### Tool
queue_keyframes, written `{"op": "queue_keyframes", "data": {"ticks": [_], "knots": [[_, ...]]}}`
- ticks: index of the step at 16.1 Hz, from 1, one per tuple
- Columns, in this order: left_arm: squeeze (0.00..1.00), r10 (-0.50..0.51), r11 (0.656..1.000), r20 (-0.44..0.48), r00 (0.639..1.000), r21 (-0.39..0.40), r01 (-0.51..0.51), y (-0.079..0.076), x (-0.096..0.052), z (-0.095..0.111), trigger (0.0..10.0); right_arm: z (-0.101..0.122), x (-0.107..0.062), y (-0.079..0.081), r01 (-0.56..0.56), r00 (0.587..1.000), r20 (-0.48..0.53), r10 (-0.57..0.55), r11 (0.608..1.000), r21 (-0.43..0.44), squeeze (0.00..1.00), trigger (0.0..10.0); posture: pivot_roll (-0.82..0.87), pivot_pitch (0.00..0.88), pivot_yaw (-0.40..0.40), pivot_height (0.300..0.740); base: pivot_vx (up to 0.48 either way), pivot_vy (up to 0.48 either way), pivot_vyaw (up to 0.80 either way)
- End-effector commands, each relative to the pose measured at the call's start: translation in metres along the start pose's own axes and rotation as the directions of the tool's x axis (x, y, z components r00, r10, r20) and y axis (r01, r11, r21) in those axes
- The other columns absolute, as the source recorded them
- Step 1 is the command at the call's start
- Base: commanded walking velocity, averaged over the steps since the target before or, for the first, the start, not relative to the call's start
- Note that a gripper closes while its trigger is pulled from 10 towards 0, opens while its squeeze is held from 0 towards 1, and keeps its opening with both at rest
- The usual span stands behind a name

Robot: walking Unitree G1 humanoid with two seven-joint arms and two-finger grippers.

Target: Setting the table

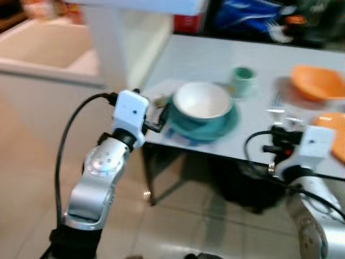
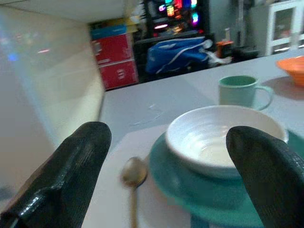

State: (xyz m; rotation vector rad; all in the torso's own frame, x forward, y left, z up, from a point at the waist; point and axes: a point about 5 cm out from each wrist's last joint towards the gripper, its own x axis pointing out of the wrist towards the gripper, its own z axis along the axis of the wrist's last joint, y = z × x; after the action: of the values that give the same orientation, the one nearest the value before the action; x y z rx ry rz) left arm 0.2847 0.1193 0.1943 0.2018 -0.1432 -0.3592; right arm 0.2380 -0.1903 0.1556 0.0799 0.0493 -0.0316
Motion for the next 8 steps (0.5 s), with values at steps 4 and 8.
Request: {"op": "queue_keyframes", "data": {"ticks": [4, 8], "knots": [[0.00, -0.005, 1.000, -0.004, 1.000, 0.010, 0.005, 0.001, -0.009, 0.002, 10.0, -0.001, 0.000, 0.002, -0.046, 0.998, -0.037, 0.045, 0.999, -0.024, 0.00, 10.0, 0.05, 0.111, -0.033, 0.740, 0.318, 0.000, 0.00], [0.00, -0.025, 1.000, 0.002, 1.000, 0.012, 0.025, -0.001, -0.013, 0.005, 10.0, 0.001, 0.001, 0.001, -0.045, 0.998, -0.039, 0.043, 0.998, -0.038, 0.00, 10.0, 0.05, 0.146, -0.039, 0.740, 0.242, 0.000, 0.00]]}}
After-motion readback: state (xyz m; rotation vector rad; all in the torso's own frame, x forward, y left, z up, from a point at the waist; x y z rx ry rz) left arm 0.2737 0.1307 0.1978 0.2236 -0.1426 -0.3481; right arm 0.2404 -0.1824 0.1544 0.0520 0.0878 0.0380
